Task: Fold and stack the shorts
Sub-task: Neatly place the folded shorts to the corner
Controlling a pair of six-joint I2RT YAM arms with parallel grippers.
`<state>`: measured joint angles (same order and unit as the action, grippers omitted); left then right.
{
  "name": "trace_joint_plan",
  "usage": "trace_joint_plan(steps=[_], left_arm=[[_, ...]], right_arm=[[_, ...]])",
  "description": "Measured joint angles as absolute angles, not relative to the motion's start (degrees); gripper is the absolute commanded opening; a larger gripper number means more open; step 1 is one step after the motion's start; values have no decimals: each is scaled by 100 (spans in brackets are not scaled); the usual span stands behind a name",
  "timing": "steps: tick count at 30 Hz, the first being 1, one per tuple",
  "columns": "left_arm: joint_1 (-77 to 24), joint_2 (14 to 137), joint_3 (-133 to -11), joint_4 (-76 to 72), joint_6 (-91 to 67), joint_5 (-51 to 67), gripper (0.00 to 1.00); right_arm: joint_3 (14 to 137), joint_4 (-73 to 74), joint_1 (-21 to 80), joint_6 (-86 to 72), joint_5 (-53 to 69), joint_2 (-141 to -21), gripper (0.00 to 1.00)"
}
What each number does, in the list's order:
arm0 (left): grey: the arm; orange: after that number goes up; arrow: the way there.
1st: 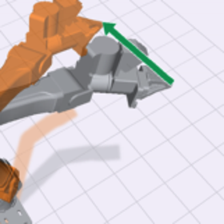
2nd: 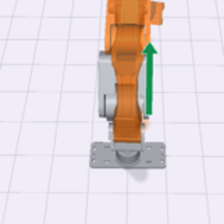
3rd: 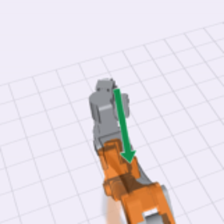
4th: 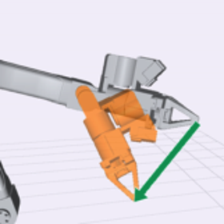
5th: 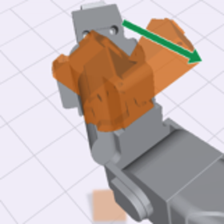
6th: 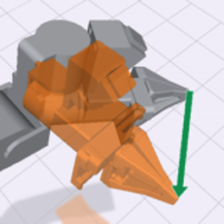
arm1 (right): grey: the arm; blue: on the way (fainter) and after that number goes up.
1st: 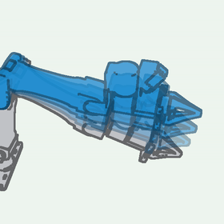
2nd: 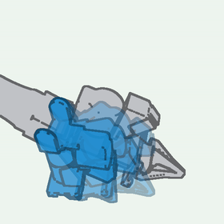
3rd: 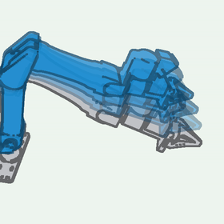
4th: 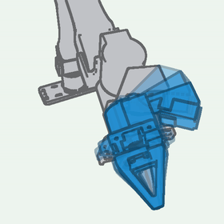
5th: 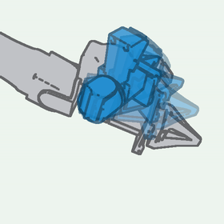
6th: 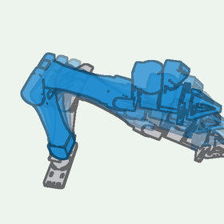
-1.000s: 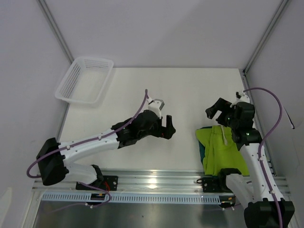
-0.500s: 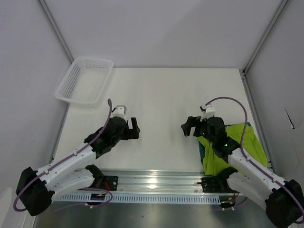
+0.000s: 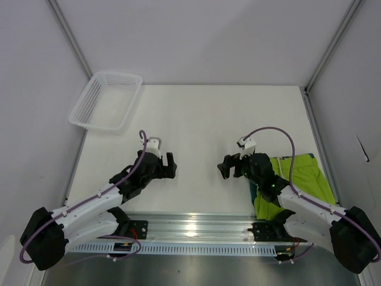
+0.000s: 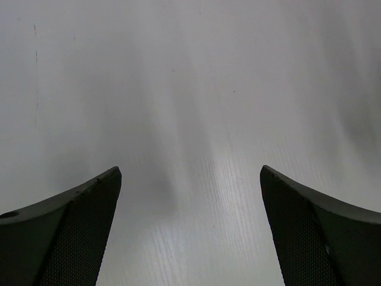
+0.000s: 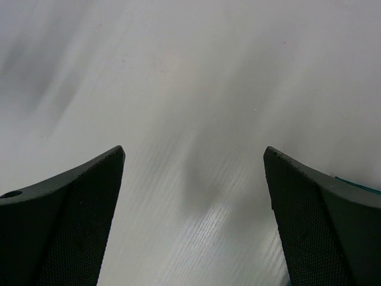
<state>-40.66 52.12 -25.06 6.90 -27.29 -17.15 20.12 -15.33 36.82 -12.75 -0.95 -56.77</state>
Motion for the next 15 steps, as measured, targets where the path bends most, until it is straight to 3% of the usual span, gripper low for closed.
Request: trace_joint_plan(steps=[15], left_arm=[[-4066,4698,-2504,655,-2541,-1592,99]], right_arm=[[2038,-1555,3800,-1188,-71,-5870,99]])
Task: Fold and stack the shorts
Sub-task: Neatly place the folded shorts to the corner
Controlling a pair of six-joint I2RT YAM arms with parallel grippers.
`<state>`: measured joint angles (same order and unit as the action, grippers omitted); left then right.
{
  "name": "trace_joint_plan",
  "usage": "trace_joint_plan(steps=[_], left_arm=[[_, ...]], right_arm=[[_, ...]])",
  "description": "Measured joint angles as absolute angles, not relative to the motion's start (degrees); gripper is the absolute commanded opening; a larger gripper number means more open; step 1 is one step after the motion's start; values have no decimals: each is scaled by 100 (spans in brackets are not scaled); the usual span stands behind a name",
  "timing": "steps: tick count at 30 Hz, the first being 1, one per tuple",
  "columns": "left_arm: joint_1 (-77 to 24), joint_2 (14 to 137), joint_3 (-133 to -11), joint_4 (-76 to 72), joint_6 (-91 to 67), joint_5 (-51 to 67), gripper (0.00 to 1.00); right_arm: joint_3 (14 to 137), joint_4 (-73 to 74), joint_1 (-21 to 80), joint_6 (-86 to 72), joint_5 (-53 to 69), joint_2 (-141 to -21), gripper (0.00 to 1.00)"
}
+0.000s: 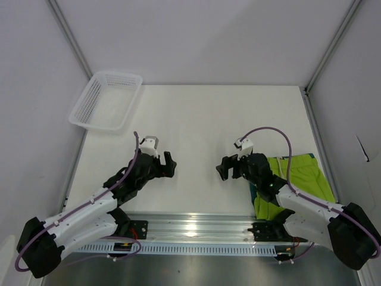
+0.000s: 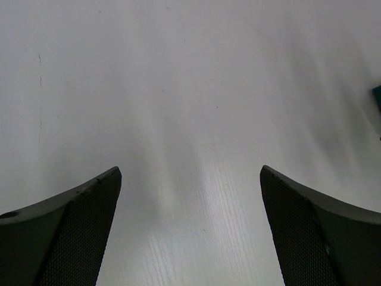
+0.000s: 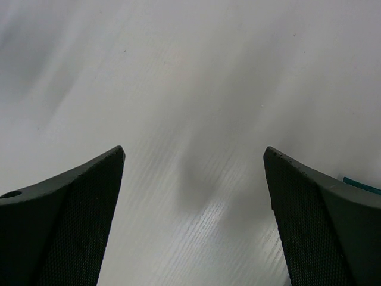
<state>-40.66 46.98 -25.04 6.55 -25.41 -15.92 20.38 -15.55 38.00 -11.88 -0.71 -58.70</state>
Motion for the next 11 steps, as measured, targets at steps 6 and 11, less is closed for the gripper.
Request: trace_joint_plan(steps=[6,11], left_arm=[[-4066,4530,-2502,685,-2541,-1614,99],[-4066,4421,-2458,701,-2541,-1632,99]], right_arm=[[2040,-1555,3839,-1188,-113,-5872,99],[2043,-1555,3892,-1173,-119,-5872,100]])
